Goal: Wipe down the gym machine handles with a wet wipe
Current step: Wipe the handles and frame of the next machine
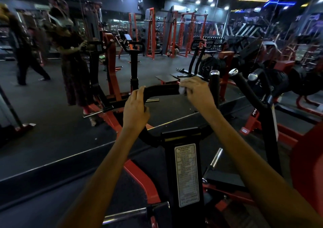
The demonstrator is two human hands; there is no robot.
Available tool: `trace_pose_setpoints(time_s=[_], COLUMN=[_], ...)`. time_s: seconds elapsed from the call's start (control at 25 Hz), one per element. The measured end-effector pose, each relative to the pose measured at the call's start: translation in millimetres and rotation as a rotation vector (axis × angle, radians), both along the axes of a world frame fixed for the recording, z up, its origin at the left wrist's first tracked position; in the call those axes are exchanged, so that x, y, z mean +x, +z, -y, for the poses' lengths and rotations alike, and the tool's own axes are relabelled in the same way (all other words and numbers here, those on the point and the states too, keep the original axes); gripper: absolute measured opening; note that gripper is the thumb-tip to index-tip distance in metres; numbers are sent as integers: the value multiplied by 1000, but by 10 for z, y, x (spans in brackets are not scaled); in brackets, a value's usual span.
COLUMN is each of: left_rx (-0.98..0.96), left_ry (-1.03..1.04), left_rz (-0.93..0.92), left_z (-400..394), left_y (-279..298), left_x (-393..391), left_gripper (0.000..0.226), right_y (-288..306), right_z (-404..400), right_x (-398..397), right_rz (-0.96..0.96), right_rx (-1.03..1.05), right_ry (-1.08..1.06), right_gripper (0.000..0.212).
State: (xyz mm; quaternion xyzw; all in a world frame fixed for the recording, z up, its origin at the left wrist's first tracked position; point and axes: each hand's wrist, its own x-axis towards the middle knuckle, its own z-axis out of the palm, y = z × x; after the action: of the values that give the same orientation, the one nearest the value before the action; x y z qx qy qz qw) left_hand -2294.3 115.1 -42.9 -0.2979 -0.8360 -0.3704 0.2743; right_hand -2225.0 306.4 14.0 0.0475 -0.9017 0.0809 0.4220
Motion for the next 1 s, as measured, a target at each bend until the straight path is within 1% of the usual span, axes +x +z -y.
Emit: trace_pose_setpoints(time_s=[0.12, 0.2, 0.28, 0.32, 0.36, 0.44, 0.48, 0.52, 0.56, 0.68, 0.76, 0.84, 0.92, 1.0], left_rx=[10, 20, 23, 23, 23, 20, 19, 22, 26, 21, 9, -8, 16, 91], left_ry=[-6, -7, -3, -2, -2, -4, -7, -9, -11, -29, -38, -63, -135, -204], left_rz=[15, 25, 31, 33, 35, 37, 37, 38, 40, 69, 88, 68, 78, 102], left_z=[1, -7, -13, -16, -16, -12, -7, -2, -1, 9, 12, 9, 3, -1], left_y=[1, -2, -9, -10, -10, -6, -7, -6, -6, 46, 138, 221, 240, 196], left_x=[-4, -2, 0, 1, 2, 6, 10, 18, 23, 31, 15, -10, -47, -71], left_gripper=[67, 66, 66, 66, 66, 66, 66, 66, 65, 62, 53, 48, 47, 40], right_y=[-16, -48, -141, -195, -231, -284, -320, -368, -408, -450, -427, -394, -398, -423], right_z=[-347, -431, -371, -343, -320, -289, -256, -222, -164, 5, 39, 127, 253, 339], right_x=[93, 68, 38, 39, 51, 77, 85, 80, 90, 152, 109, 11, -90, -119], right_rz=[-99, -90, 9, 47, 46, -62, -130, -192, -244, -393, -444, -430, -374, -352], right_rx=[-151, -227, -172, -135, -113, -105, -138, -223, -357, -943, -1244, -1378, -1426, -1454], right_ry=[-39, -71, -191, -236, -251, -224, -202, -174, -155, -180, -203, -187, -154, -106], right_gripper=[19, 23, 21, 23, 26, 21, 17, 14, 13, 8, 9, 13, 15, 14])
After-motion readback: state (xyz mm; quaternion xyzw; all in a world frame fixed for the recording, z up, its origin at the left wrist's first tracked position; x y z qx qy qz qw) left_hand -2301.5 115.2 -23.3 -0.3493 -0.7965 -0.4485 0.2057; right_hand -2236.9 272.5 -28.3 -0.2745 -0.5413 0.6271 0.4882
